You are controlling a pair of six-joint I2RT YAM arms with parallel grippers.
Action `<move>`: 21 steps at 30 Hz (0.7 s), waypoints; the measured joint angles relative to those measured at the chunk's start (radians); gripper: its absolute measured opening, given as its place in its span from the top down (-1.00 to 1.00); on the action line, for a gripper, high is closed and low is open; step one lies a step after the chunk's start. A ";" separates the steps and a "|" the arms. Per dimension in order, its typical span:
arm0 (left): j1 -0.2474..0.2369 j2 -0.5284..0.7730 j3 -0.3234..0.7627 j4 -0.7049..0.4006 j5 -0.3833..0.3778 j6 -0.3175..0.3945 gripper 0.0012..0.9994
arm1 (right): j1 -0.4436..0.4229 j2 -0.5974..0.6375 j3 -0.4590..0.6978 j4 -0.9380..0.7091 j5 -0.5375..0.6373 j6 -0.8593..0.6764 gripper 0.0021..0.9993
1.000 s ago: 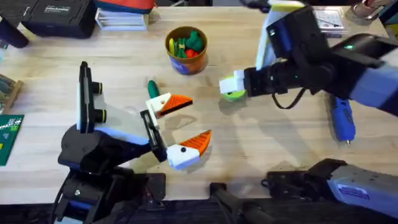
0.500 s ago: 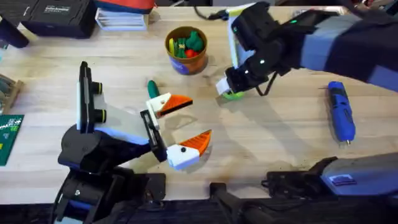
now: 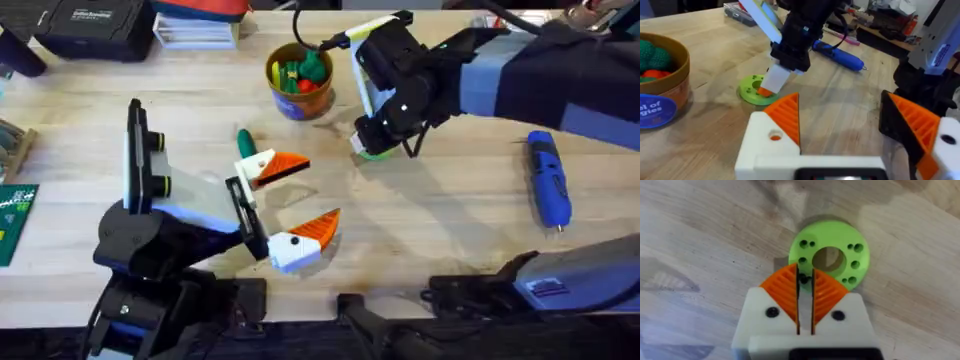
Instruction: Pick up the gripper from the table and insert it into the empty holder that is missing its gripper. Then pick up a screw, insert it into the mounting hole, and use the screwdriver to tighten it. Finally, clean up the table by picking up the vegetable and placing it into the bucket.
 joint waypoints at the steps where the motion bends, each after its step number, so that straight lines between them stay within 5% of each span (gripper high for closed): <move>1: 0.000 0.000 0.000 0.000 0.000 0.000 -0.97 | 0.000 0.000 0.000 -0.003 0.000 0.000 0.73; 10: 0.000 0.000 0.000 0.000 0.000 0.000 -0.97 | 0.000 0.000 0.000 -0.015 0.000 -0.003 0.73; 21: 0.000 0.000 0.000 0.000 0.000 0.000 -0.97 | 0.009 0.030 0.024 -0.019 0.014 -0.003 0.99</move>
